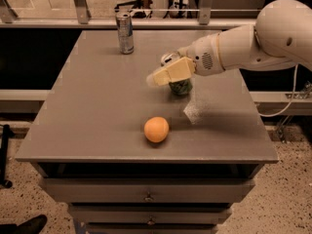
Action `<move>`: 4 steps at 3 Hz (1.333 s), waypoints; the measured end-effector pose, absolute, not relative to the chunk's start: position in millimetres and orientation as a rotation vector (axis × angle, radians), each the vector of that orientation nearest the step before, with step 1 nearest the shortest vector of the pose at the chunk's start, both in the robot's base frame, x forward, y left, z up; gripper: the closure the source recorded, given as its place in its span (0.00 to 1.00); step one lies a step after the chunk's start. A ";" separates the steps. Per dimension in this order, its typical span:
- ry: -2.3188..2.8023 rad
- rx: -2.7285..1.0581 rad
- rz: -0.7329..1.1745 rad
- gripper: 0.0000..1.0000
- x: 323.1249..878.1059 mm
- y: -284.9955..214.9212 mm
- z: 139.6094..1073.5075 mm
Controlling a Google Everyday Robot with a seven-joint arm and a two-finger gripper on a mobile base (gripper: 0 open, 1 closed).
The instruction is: Knock green can over
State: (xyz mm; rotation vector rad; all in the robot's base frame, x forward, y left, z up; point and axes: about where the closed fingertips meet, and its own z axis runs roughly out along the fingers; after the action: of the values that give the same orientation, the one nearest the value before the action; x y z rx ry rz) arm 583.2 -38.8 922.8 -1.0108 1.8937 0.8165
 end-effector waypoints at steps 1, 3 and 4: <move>1.854 -1.015 0.892 0.00 571.9 -12.0 937.8; 1.835 -1.014 0.910 0.00 567.9 -10.4 935.5; 1.731 -1.012 0.850 0.00 590.7 -50.1 924.3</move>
Offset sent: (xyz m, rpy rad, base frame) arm -0.0199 0.0390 0.0202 0.1053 0.0364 0.0563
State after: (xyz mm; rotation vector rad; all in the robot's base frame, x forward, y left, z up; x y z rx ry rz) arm 590.7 -50.1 924.3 -1.0115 1.7306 0.8497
